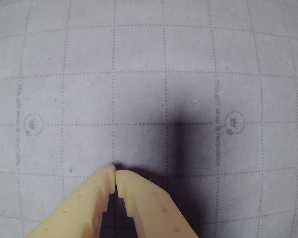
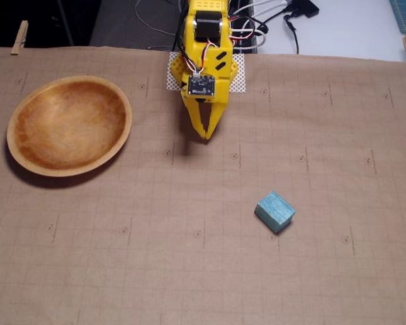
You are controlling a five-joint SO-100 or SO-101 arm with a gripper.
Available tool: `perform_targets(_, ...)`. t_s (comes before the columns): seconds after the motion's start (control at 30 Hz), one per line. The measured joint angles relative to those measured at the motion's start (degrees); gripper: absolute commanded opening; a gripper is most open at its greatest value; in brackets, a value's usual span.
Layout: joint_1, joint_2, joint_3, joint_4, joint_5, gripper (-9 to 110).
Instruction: Grasp a blue block and put it in the bowl.
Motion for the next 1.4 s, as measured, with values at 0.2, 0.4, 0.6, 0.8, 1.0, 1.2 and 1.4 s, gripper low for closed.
perform_targets(0.2,0.00,0.09,0.00,0.00,0.00,-2)
perform_targets(0.4,0.00,0.09,-3.87,0.00,0.00,-2)
perform_targets(0.6,0.00,0.09,-11.87,0.00,0.00,-2)
perform_targets(0.8,0.00,0.09,-17.49,0.00,0.00,-2)
perform_targets(1.0,0.00,0.09,-22.94,0.00,0.00,-2)
perform_targets(1.2,0.09,0.09,-26.28,0.00,0.00,-2)
perform_targets(1.4,-3.08,0.09,-25.93,-8.88,0.00,-2)
